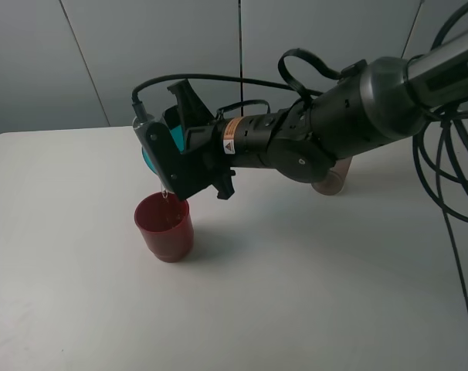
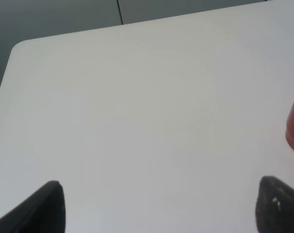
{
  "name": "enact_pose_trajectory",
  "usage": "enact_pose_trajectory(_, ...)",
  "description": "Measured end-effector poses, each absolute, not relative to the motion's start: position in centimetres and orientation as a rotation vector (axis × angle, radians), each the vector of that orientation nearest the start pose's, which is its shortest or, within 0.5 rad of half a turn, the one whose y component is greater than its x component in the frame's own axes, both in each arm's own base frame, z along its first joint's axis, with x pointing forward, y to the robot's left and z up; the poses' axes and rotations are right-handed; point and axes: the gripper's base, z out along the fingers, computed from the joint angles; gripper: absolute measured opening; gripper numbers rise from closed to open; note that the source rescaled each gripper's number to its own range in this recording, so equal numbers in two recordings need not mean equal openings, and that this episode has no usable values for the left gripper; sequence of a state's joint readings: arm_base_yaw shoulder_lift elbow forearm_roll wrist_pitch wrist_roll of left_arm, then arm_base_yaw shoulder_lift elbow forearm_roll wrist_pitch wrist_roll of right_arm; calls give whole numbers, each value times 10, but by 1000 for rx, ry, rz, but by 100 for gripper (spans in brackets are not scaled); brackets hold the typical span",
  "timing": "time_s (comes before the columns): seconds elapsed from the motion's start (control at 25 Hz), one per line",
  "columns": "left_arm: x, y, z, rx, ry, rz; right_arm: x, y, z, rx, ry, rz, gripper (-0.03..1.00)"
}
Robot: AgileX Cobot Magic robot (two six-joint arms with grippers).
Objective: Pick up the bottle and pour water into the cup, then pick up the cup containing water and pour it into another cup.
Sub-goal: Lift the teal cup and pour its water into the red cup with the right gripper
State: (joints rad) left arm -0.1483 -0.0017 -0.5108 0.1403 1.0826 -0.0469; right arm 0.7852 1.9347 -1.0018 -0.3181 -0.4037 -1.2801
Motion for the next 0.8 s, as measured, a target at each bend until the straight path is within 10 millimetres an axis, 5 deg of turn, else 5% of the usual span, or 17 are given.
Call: enact_pose_trajectory(0.8,-6,12,279,94,2044,46,275,293,162,-1923,640,-427,6)
